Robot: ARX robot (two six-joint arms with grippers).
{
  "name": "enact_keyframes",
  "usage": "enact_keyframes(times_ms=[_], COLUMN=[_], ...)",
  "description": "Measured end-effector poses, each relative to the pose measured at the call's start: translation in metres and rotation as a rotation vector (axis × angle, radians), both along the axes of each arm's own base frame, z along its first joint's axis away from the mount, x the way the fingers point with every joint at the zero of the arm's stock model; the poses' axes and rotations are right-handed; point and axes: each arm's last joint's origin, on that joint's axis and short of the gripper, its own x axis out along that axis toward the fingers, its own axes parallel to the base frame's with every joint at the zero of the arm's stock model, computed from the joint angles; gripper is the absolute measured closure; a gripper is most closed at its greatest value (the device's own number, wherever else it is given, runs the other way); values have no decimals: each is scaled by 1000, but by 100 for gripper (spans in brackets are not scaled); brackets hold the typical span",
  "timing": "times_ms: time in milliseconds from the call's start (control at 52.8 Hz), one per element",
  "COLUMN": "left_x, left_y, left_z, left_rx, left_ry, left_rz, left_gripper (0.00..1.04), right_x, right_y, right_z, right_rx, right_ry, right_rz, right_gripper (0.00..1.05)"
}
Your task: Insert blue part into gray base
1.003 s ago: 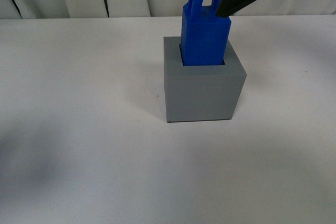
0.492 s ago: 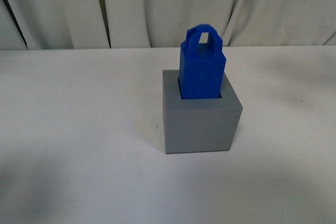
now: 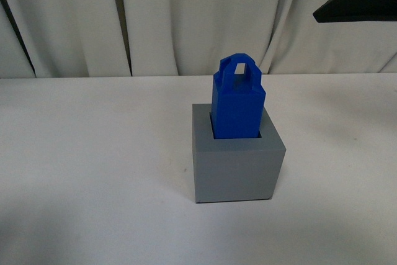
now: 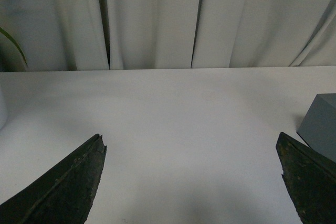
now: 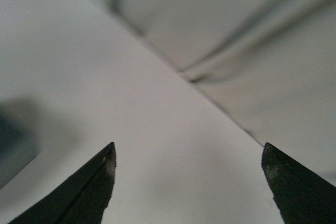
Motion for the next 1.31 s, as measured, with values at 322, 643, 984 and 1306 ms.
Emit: enact_keyframes(times_ms=[322,643,984,1306], left_x=[0,0,0,0], left_y=[0,0,0,0], left_z=[0,0,0,0], left_rx=[0,0,0,0], left_ry=[0,0,0,0], left_rz=[2,2,2,2], left_gripper=[6,6,6,6], right_x=[-76,-134,-170,-190], right_y=[-28,-47,-49,-49], right_z=[-46,-91,-110,-118], right_rx=[540,570,572,573], right_ry=[-350,-316,-318,-319], right_rz=[-399,-405,-408,-407], right_gripper=[77,102,102,102])
